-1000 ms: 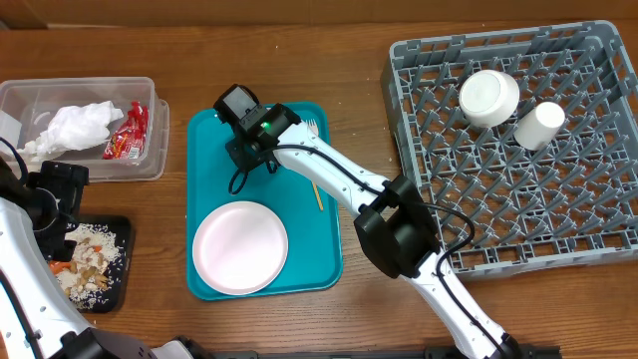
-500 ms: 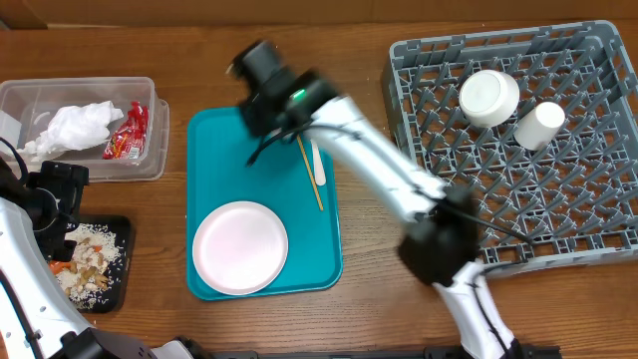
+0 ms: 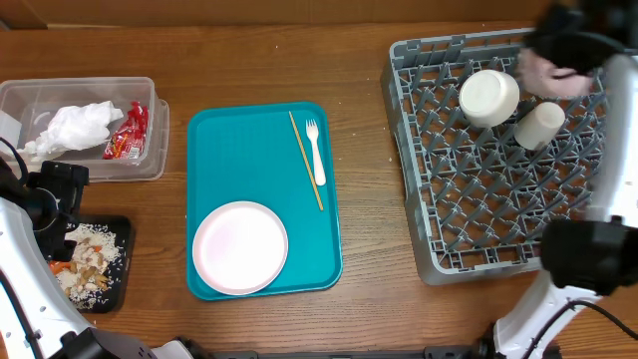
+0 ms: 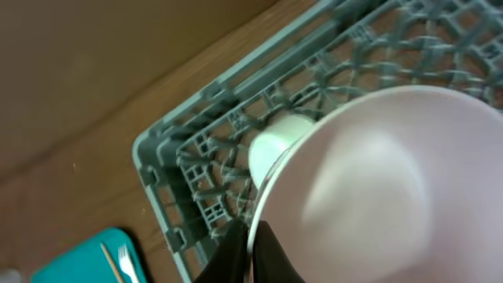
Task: Sort waste into correct bins and load items into the dishwasher
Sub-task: 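Carry the pink bowl to the rack's back right corner and lower it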
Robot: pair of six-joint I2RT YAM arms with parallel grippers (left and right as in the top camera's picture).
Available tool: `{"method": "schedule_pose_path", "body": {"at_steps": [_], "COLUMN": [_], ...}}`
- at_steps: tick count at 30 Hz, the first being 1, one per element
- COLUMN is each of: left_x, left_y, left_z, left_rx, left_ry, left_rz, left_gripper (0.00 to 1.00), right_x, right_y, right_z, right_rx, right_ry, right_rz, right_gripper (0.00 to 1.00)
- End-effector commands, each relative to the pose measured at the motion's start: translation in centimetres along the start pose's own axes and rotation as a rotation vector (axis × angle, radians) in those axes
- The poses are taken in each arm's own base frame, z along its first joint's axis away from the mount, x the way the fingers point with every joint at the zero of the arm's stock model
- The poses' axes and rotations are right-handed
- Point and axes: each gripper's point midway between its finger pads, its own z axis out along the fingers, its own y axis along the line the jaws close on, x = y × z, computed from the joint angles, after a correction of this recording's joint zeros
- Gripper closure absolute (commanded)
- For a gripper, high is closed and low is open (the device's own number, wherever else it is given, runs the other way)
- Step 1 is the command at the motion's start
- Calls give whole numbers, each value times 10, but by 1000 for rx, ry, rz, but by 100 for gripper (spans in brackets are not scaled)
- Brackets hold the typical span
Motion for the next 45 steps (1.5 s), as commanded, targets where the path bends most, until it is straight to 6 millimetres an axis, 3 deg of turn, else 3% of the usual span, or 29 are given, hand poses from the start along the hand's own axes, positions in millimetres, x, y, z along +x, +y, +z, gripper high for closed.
{"method": "schedule_pose_path", "body": {"at_steps": [1,4,7,12,25,29,31,45], "left_x": [-2,-2,-2,-2,-2,-2,-2,-2], "left_y": [-1,-1,-1,-1,-1,-1,-1,-1], "left_z": [-1,-1,-1,-1,-1,-1,-1,-1], "left_rx": [-2,-2,-2,-2,-2,-2,-2,-2], "left_ry": [-8,-8,-8,-8,-8,-8,-8,-8], "left_rz": [11,11,11,11,11,11,11,11], "left_gripper": [0,0,0,0,0,0,0,0], "right_x": [-24,-33,-39,-47,-67,-73,-74,-86], "right_y": [-24,-49,-65,-46,-26,-34,-36,-85], "right_z": [-32,-43,-37,-12,80,121,130,126], "right_rx": [-302,-431,-543,-836,-914,-793,-779,-705], "right_ry": [-16,-39,-56,-89,-101,-120,-127,-151], "right_rz": [37,60,58,-47,-96,-25,-25,94], "right_gripper": [96,96,96,96,96,96,96,95]}}
